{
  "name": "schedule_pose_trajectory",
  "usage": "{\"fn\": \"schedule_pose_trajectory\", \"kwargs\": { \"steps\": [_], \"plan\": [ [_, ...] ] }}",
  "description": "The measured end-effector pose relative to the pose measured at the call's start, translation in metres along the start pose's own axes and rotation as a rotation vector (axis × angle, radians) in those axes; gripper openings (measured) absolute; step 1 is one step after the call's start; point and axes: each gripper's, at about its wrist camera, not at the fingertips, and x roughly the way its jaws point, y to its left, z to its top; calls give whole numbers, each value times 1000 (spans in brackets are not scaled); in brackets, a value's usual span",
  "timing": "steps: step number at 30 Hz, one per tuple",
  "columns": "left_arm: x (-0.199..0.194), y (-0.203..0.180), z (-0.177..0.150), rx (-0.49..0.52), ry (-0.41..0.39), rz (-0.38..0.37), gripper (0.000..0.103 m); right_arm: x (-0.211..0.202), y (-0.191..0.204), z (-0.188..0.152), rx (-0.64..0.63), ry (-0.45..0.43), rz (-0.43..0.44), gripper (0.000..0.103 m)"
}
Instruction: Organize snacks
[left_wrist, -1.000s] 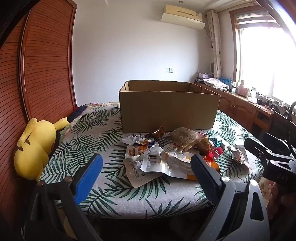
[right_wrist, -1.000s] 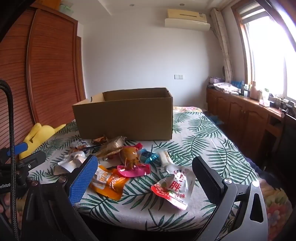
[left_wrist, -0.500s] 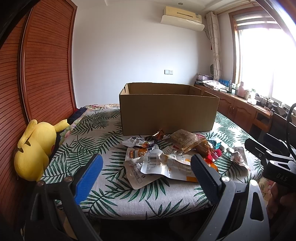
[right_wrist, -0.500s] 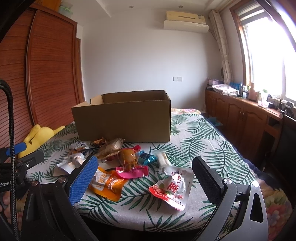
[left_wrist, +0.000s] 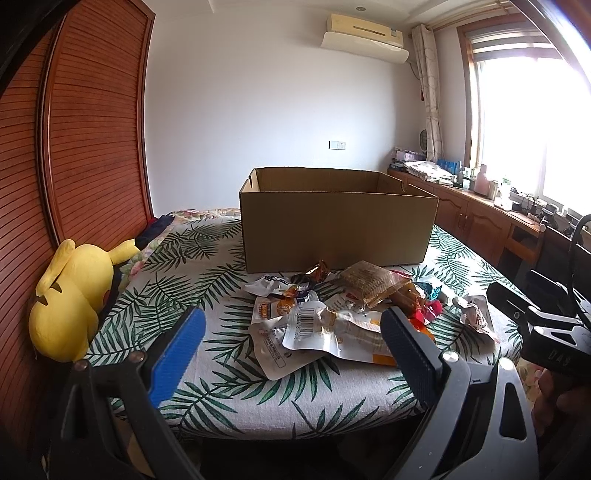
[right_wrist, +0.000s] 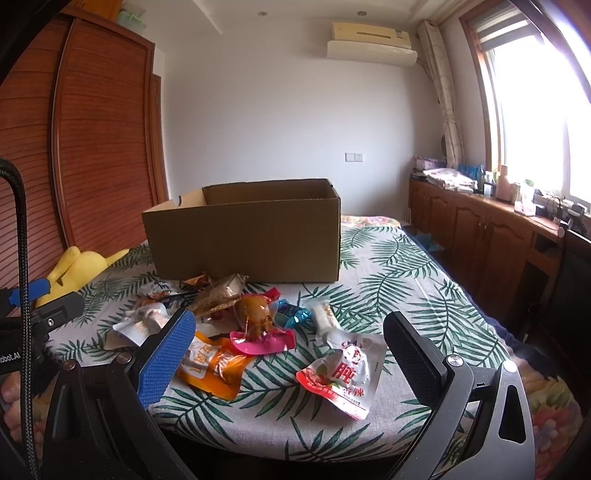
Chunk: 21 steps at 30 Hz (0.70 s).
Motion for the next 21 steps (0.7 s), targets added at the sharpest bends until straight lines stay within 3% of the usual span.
{"fn": "schedule_pose_trajectory", "kwargs": {
  "steps": [21],
  "plan": [
    [-4, 2, 1, -5, -10, 1, 97, -1, 0, -1, -1, -1, -3, 103]
  ]
}}
